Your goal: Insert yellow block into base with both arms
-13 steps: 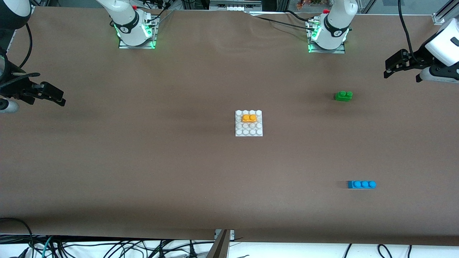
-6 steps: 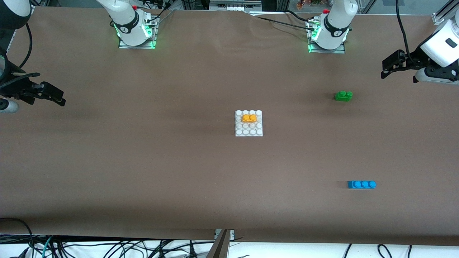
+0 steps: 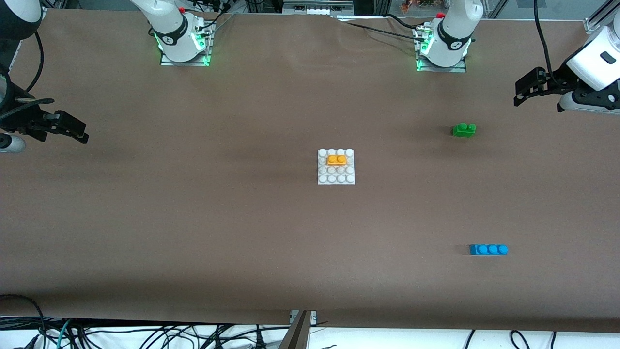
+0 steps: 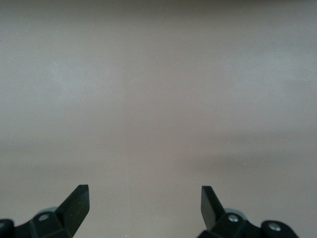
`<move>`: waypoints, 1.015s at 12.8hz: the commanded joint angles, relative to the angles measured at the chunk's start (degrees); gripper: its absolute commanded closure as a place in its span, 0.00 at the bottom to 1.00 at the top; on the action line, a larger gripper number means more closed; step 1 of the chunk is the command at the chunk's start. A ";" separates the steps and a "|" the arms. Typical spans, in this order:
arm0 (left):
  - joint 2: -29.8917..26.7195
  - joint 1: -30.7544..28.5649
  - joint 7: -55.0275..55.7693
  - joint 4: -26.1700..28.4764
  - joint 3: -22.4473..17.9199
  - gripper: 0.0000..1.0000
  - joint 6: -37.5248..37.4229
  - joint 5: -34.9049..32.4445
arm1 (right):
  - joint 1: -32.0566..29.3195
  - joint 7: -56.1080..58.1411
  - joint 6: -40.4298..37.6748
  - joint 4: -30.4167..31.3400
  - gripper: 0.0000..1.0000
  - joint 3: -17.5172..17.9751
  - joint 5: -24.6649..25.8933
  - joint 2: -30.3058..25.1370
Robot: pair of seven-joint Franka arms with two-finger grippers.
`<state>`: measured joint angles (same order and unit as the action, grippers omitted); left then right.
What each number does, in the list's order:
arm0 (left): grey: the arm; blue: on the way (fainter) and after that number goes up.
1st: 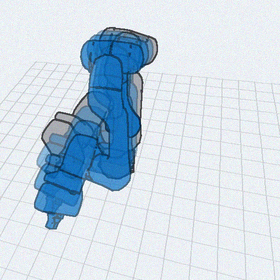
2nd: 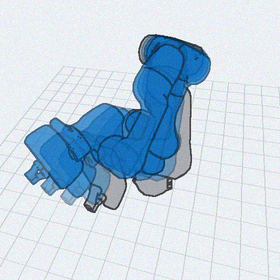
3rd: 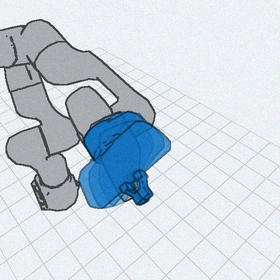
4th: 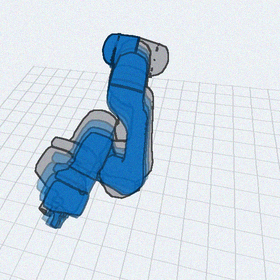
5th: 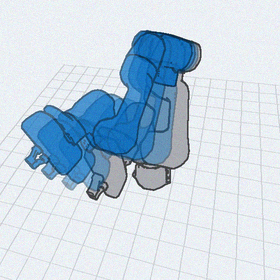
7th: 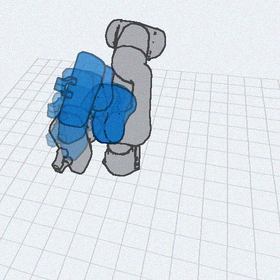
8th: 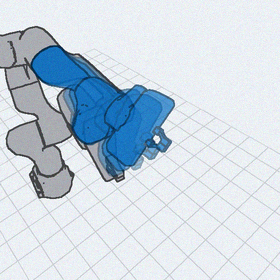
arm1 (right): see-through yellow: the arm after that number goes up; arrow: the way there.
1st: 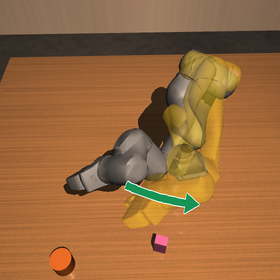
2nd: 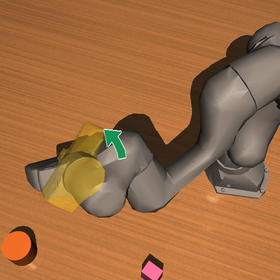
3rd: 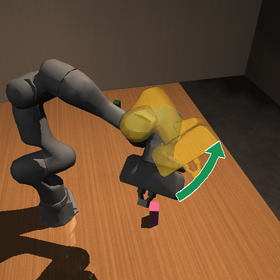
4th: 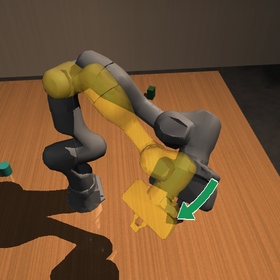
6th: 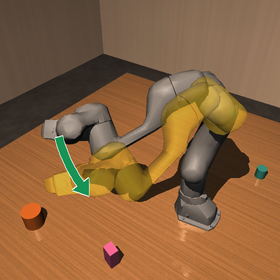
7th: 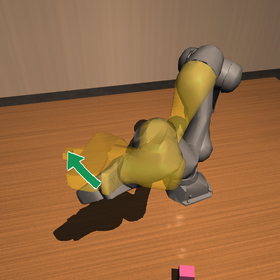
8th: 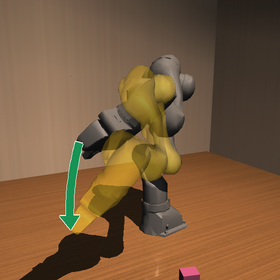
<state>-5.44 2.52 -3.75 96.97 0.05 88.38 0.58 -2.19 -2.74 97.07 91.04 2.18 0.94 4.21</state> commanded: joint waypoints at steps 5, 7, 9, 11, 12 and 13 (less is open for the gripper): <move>0.61 -0.41 0.06 -1.70 0.48 0.00 -1.81 -0.14 | -0.36 -0.69 -0.57 0.19 0.00 0.10 -0.76 -0.60; 0.61 -0.41 0.06 -1.70 0.57 0.00 -1.28 -0.14 | -0.36 -0.69 -0.57 0.28 0.00 0.19 -0.76 -0.69; 0.61 -0.41 0.06 -1.17 0.57 0.00 -0.32 0.91 | -0.36 -0.69 -0.57 0.28 0.00 0.10 -0.76 -0.69; 0.69 -0.50 0.06 -0.64 0.48 0.00 1.43 1.53 | -0.36 -0.78 -0.57 0.37 0.00 0.10 -0.94 -0.60; 0.69 -0.50 0.06 -0.12 0.48 0.00 2.58 1.53 | -0.36 -0.78 -0.57 0.28 0.00 0.10 -0.94 -0.69; 0.69 -0.50 0.06 0.24 0.48 0.00 2.94 1.53 | -0.36 -0.78 -0.57 0.37 0.00 0.01 -1.02 -0.60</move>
<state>-5.05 2.52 -3.67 97.07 0.12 90.18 1.19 -2.19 -2.81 96.97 91.05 2.18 0.93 4.21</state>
